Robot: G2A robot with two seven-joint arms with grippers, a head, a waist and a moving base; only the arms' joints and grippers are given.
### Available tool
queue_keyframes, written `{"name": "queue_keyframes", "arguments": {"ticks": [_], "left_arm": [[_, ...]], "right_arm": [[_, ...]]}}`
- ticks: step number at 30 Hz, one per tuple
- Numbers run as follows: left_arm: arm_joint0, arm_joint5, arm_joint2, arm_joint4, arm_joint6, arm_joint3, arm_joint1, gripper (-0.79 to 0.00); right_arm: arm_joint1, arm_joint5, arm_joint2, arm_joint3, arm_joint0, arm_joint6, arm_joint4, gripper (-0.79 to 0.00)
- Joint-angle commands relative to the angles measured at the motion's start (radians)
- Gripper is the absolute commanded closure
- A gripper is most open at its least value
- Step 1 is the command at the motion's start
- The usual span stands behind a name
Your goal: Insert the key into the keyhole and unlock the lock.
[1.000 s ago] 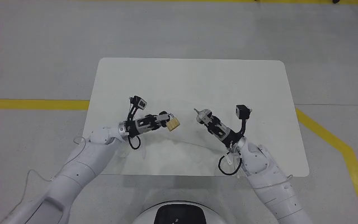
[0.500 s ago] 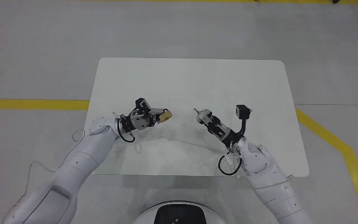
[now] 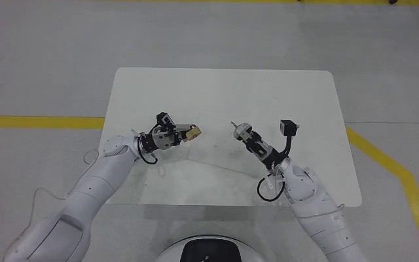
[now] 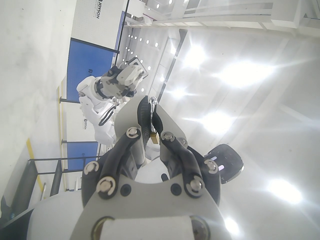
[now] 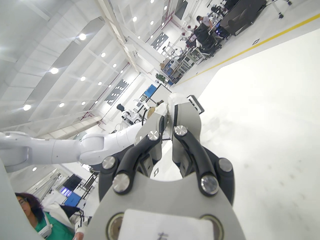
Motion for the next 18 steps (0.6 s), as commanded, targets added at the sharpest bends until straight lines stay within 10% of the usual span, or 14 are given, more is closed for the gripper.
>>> {"name": "queue_keyframes", "arguments": {"ticks": [1,10,18], "left_arm": [[0.002,0.000,0.000,0.003,0.008,-0.002,0.000,0.000],[0.057,0.332,0.003,0.001,0.079,-0.060,0.001,0.000],[0.059,0.447,0.010,0.008,0.106,-0.055,-0.013,0.000]], "right_arm": [[0.004,0.036,0.039,-0.009,0.024,-0.015,-0.088,0.000],[0.031,-0.005,0.177,-0.176,0.007,-0.050,-0.511,0.000],[0.031,0.038,0.220,-0.258,-0.031,-0.150,-0.610,0.000]]}}
